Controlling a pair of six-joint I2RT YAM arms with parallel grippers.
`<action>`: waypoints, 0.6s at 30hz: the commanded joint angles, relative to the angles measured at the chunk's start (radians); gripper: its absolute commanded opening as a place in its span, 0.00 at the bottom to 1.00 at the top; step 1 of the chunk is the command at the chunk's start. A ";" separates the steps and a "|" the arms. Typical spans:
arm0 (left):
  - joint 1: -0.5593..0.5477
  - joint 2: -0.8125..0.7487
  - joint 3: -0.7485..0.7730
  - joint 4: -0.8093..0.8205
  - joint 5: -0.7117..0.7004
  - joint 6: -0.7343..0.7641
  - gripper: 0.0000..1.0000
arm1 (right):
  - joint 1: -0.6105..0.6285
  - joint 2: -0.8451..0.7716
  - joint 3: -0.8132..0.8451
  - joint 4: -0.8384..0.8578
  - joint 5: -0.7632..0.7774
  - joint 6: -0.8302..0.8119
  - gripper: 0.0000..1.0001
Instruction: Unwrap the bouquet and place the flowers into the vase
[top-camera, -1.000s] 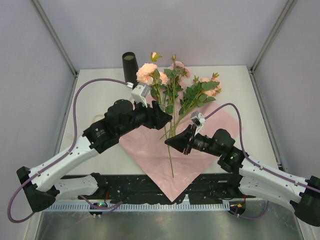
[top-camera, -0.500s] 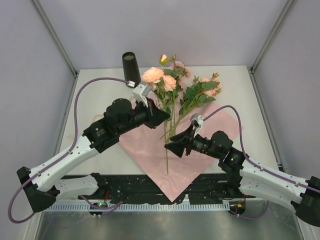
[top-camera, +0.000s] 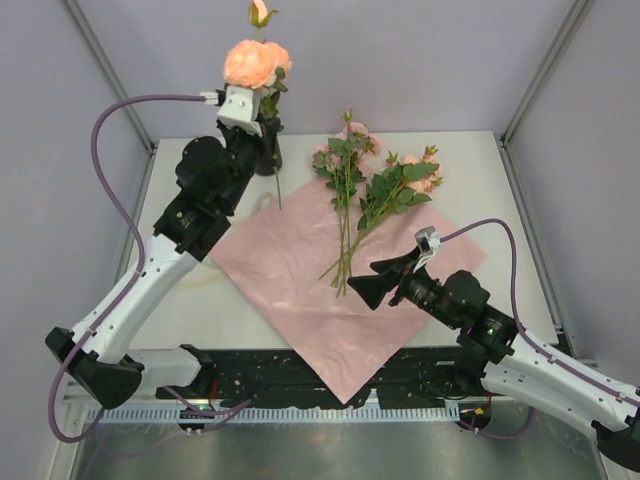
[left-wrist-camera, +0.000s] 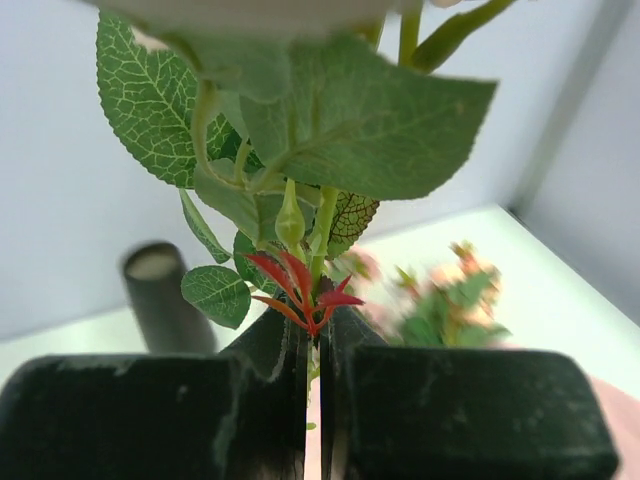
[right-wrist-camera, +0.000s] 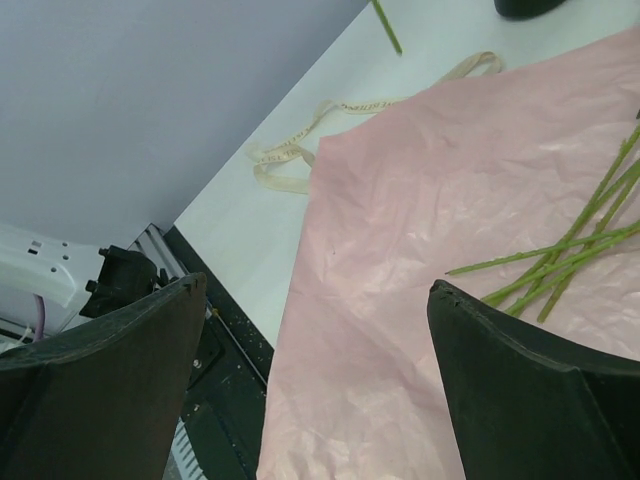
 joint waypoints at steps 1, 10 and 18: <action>0.119 0.087 0.104 0.241 -0.039 0.137 0.00 | 0.004 0.004 0.056 -0.034 0.062 0.003 0.96; 0.302 0.301 0.274 0.450 0.099 0.101 0.00 | 0.004 0.091 0.080 0.041 0.062 0.018 0.96; 0.376 0.470 0.501 0.454 0.159 0.079 0.00 | 0.004 0.133 0.096 0.045 0.118 -0.017 0.95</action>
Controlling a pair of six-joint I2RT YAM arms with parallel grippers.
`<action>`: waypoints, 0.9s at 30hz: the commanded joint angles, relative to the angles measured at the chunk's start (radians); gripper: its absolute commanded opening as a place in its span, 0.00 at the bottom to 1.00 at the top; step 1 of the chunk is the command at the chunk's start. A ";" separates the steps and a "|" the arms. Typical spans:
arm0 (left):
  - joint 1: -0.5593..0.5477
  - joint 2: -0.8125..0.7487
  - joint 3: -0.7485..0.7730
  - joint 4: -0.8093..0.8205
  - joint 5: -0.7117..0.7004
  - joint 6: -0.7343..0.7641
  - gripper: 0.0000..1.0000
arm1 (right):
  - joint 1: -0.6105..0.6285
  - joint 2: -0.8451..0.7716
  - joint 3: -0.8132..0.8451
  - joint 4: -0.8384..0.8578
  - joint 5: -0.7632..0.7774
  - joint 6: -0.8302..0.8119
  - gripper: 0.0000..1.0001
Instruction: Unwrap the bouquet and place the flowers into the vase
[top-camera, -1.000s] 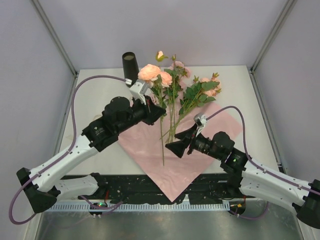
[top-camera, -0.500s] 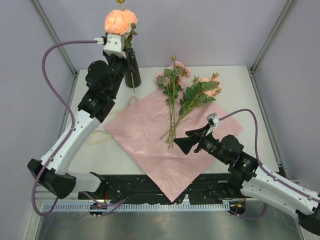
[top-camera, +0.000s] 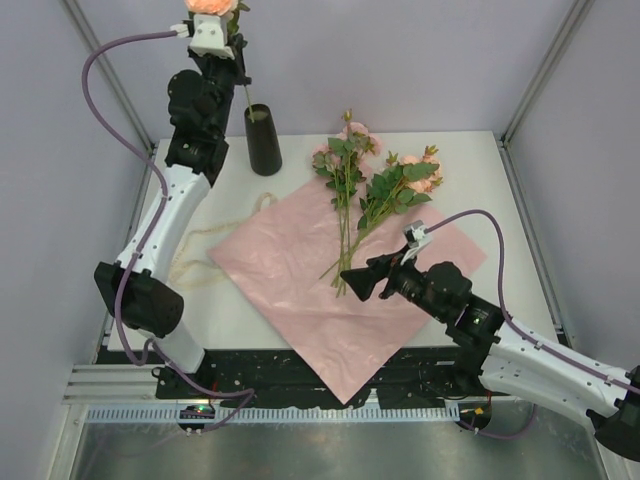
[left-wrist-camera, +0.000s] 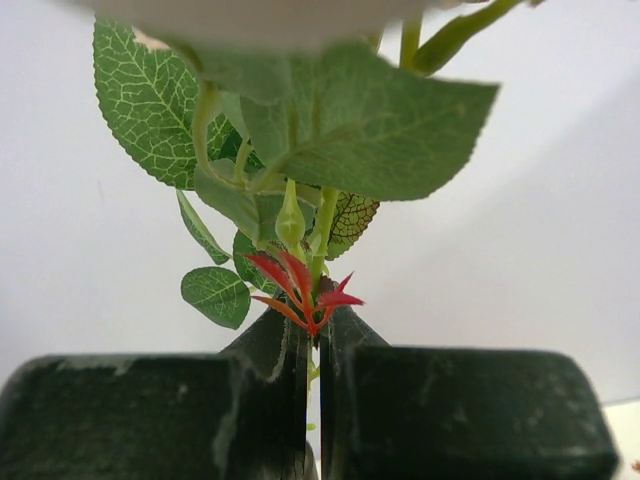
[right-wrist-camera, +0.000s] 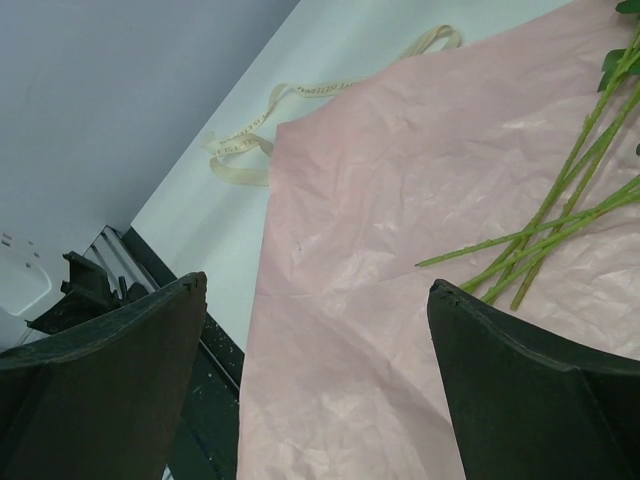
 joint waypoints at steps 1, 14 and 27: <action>0.035 0.053 0.139 0.103 0.053 -0.042 0.00 | 0.004 0.006 0.051 0.058 0.060 -0.020 0.95; 0.089 0.311 0.238 0.127 0.108 -0.085 0.00 | 0.005 0.036 0.080 0.036 0.123 -0.070 0.95; 0.098 0.342 0.169 -0.020 0.176 -0.111 0.51 | 0.004 0.071 0.152 -0.094 0.207 0.003 0.96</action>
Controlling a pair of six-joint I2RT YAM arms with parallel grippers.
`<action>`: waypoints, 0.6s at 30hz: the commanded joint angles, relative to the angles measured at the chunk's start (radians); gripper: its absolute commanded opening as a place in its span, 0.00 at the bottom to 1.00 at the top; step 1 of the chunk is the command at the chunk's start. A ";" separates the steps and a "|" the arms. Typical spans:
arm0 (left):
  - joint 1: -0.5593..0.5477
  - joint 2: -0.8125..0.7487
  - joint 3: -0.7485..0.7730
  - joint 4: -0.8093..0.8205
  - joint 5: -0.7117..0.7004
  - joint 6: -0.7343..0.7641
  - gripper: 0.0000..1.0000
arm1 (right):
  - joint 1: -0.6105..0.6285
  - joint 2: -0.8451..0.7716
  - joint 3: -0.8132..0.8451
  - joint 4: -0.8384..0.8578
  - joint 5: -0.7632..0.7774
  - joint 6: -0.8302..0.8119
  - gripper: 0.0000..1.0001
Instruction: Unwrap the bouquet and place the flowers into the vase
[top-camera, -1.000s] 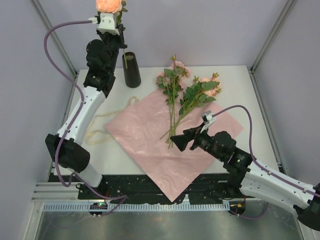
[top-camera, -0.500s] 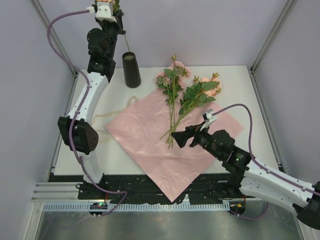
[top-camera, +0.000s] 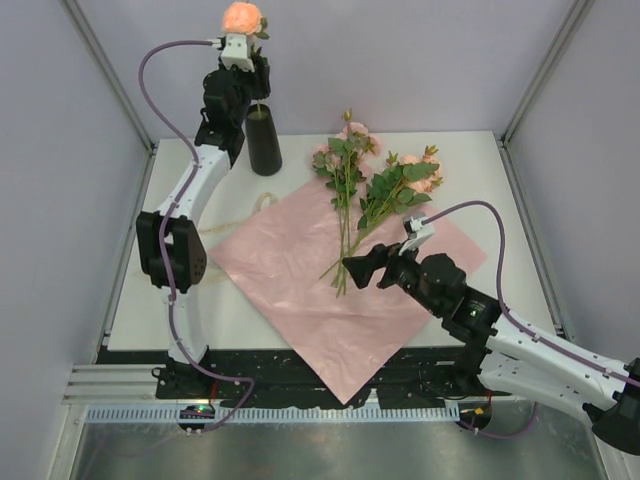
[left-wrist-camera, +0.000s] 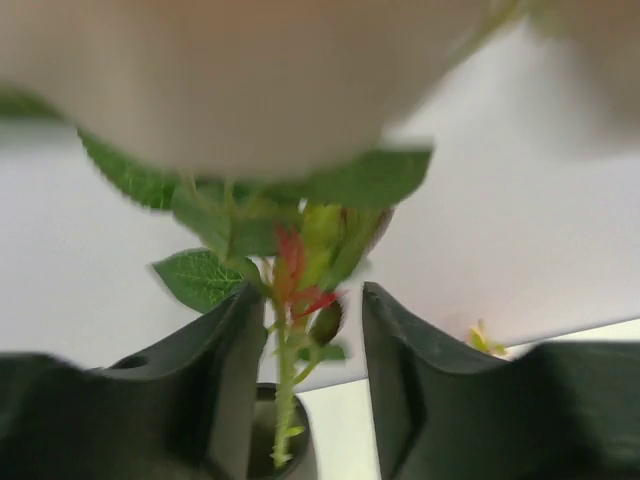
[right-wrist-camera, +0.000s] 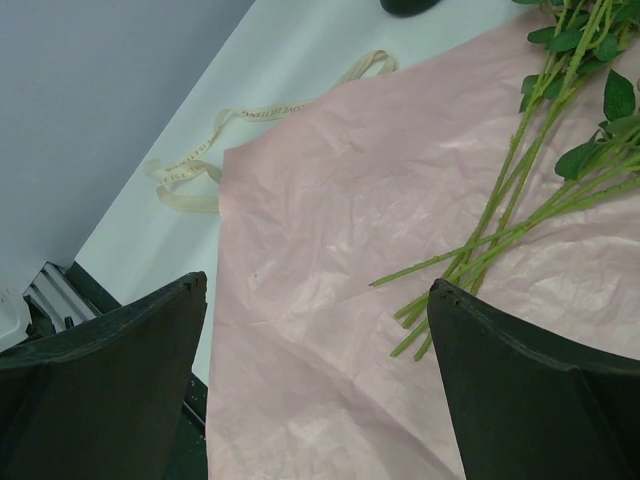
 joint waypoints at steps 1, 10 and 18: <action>0.011 -0.083 -0.044 -0.038 0.061 -0.028 0.66 | 0.004 0.003 0.089 -0.125 0.118 0.075 0.95; 0.011 -0.405 -0.390 -0.166 0.048 -0.145 0.89 | 0.004 -0.007 0.124 -0.297 0.278 0.264 0.95; 0.009 -0.754 -0.617 -0.468 0.200 -0.230 0.90 | -0.004 0.075 0.115 -0.271 0.410 0.396 0.96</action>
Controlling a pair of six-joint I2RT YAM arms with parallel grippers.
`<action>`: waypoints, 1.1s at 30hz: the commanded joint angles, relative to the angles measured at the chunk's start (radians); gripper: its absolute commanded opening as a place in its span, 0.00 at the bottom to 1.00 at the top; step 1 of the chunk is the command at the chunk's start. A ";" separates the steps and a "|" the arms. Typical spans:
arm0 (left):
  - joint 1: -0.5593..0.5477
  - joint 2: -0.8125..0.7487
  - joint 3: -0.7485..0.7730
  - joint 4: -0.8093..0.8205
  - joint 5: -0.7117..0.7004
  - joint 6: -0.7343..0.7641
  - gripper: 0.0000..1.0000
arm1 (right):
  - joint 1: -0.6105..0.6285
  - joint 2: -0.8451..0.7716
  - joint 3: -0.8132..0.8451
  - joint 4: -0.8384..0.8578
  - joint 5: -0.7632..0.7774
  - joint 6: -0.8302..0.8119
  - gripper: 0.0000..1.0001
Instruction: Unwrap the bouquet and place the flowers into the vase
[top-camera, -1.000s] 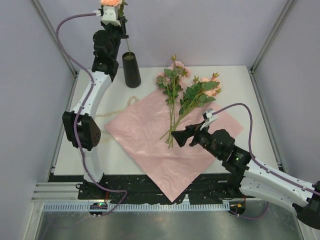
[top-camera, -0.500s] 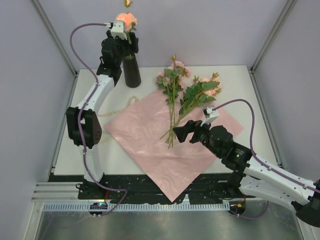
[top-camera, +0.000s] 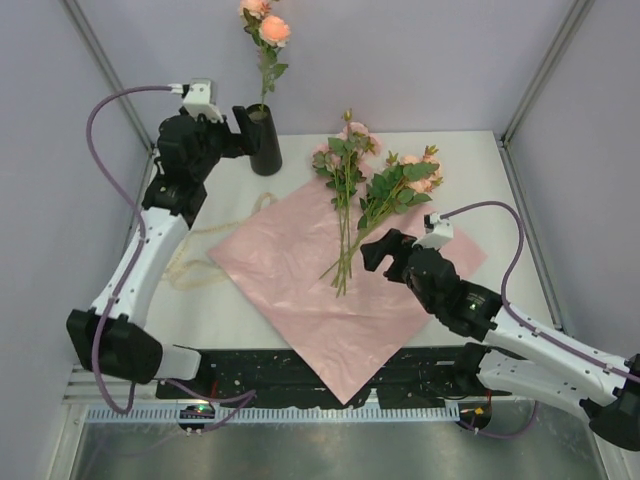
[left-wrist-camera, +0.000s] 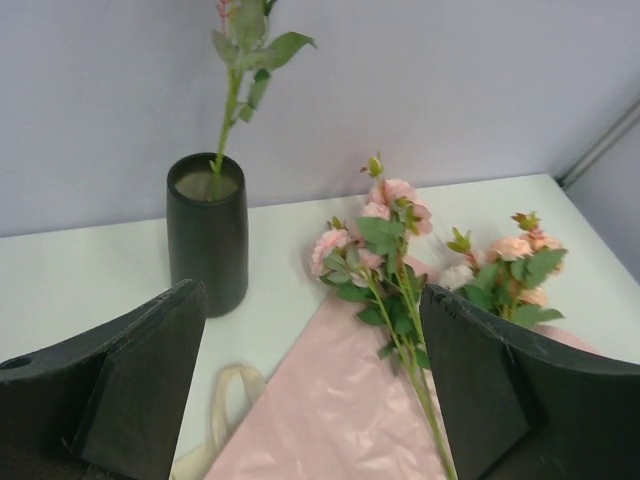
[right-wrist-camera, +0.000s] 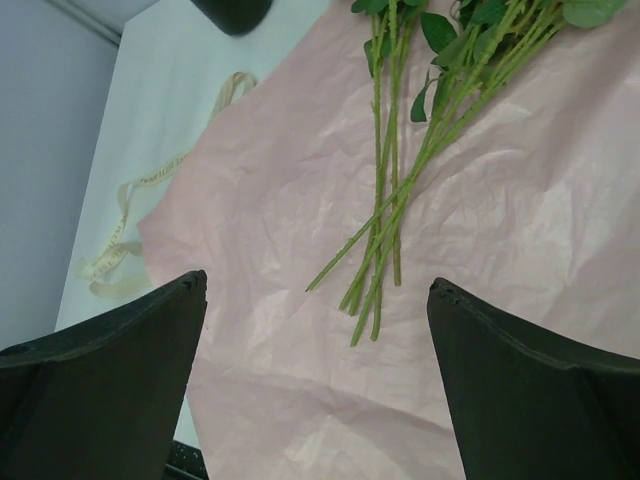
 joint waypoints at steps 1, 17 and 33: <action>0.004 -0.203 -0.110 -0.194 0.143 -0.081 0.90 | -0.012 0.053 0.025 0.033 0.104 0.074 0.96; -0.001 -0.886 -0.776 -0.292 0.508 -0.173 0.90 | -0.262 0.413 -0.067 0.554 -0.194 0.032 0.74; -0.014 -0.960 -0.769 -0.316 0.508 -0.173 0.90 | -0.406 0.842 0.050 0.705 -0.353 0.088 0.42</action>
